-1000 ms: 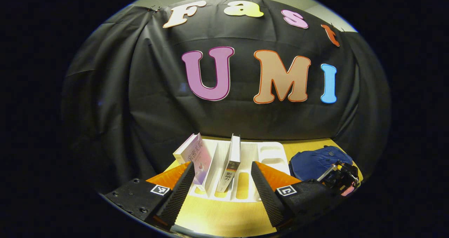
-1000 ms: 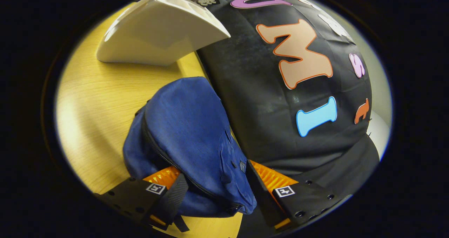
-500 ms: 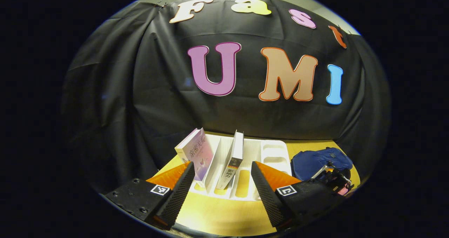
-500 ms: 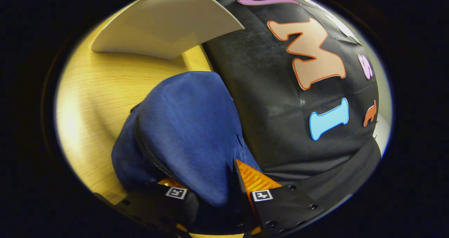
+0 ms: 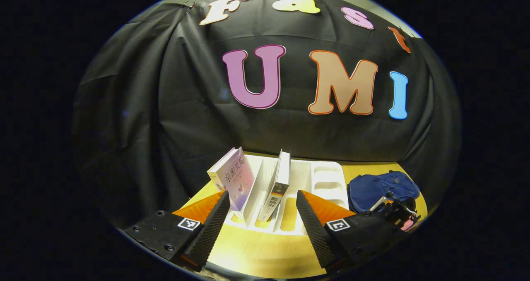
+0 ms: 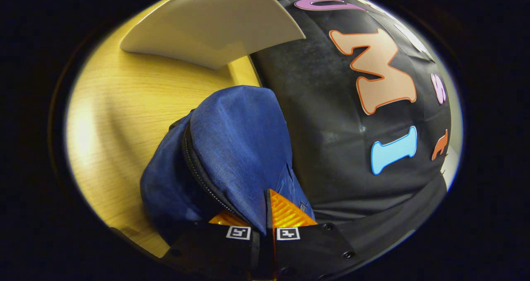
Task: Open the schoolbag, grab two books from the bookshelf and put them into the schoolbag.
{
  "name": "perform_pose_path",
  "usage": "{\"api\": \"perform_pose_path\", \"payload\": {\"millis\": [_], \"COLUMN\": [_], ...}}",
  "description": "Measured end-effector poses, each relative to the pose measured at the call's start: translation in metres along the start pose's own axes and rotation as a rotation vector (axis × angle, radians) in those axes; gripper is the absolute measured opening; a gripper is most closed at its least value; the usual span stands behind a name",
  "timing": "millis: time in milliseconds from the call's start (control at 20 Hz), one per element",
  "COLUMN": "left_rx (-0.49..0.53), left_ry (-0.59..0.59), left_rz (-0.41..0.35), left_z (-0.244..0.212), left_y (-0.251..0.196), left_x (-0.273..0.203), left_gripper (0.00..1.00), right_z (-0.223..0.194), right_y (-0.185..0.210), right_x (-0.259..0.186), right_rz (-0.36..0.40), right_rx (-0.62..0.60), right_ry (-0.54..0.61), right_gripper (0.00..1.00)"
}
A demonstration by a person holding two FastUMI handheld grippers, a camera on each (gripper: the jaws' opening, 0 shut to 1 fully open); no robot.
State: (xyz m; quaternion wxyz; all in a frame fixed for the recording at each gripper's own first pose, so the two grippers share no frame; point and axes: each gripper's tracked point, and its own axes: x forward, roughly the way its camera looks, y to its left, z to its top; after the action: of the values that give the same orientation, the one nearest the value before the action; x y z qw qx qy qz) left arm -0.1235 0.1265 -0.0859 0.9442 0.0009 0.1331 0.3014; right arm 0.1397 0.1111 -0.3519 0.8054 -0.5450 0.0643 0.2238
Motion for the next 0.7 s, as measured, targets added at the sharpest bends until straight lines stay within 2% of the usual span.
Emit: {"api": "perform_pose_path", "payload": {"millis": [150,200,350,700], "left_rx": [0.011,0.018,0.035,0.07], "left_ry": [0.016,0.025,0.05,0.131], "left_rz": [-0.012,-0.015,-0.026,-0.106], "left_z": [-0.002,-0.001,0.003,0.022], "left_y": [-0.004,-0.006,-0.008,-0.023], "left_x": [0.009,0.013,0.028,0.086], "left_gripper": [0.94,0.94,0.94,0.94], "right_z": [0.005,0.01,0.015,0.019], "right_y": [-0.018,-0.027,-0.048,-0.089], "right_x": [-0.002,-0.002,-0.008,-0.01], "right_rz": [0.015,0.006,-0.017,-0.063], "right_rx": [0.113,0.121,0.133,0.27], "right_ry": [0.003,-0.004,-0.014,-0.001], "right_gripper": [0.05,0.07,0.08,0.08]}}
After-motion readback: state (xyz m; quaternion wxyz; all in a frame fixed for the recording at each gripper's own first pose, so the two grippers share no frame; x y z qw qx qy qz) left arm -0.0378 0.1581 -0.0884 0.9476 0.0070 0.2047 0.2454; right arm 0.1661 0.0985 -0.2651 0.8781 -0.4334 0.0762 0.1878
